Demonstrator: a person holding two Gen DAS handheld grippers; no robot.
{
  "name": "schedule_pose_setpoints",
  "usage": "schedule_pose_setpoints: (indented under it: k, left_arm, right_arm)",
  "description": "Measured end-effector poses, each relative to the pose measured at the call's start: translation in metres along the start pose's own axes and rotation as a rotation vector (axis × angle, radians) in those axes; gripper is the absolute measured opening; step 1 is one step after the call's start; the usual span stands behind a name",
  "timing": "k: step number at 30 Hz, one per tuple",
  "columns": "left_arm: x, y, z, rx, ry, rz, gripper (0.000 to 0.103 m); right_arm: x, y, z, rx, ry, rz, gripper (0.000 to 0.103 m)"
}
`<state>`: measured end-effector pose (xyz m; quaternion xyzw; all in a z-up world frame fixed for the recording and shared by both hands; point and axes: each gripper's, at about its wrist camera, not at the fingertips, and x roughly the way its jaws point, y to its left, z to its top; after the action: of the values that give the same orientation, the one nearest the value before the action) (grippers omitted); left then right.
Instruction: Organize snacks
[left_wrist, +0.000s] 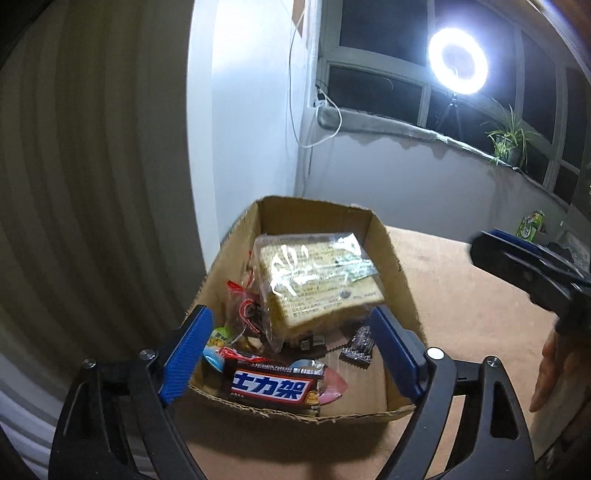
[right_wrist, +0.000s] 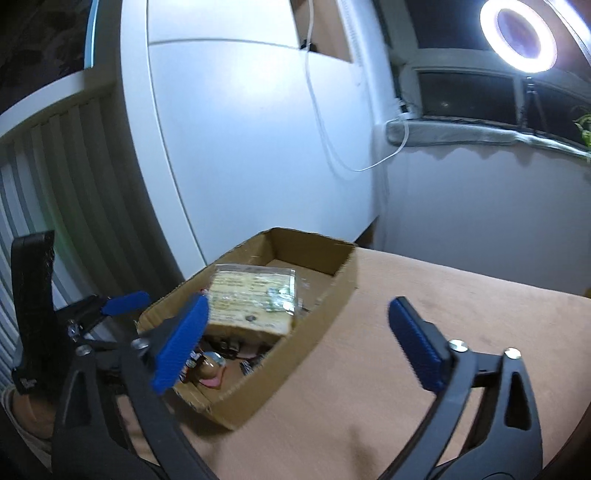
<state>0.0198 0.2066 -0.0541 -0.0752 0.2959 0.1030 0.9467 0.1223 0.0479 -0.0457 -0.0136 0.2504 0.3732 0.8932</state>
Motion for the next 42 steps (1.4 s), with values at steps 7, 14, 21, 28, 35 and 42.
schedule_pose_setpoints:
  k: [7,14,21,28,35,42]
  left_arm:
    - [-0.01,-0.016,0.009,0.024,-0.028,0.011,0.093]
    - [-0.025,-0.036,0.015,0.027,-0.049,-0.059,0.103]
    - [-0.039,-0.071,0.017,0.054,-0.086,-0.101,0.103]
    - [-0.041,-0.117,0.013,0.102,-0.077,-0.168,0.103]
    - [-0.04,-0.156,0.003,0.111,-0.043,-0.211,0.103]
    - [-0.041,-0.184,-0.004,0.141,-0.032,-0.171,0.103]
  right_arm:
    - [-0.021,-0.007,-0.014,0.001,0.01,-0.094,0.103]
    - [-0.055,-0.021,-0.033,0.016,0.011,-0.207,0.103]
    - [-0.099,-0.042,-0.045,0.052,-0.029,-0.281,0.103]
    - [-0.146,-0.063,-0.053,0.069,-0.077,-0.364,0.103]
    - [-0.186,-0.089,-0.063,0.116,-0.114,-0.435,0.103]
    - [-0.211,-0.111,-0.068,0.145,-0.119,-0.504,0.103]
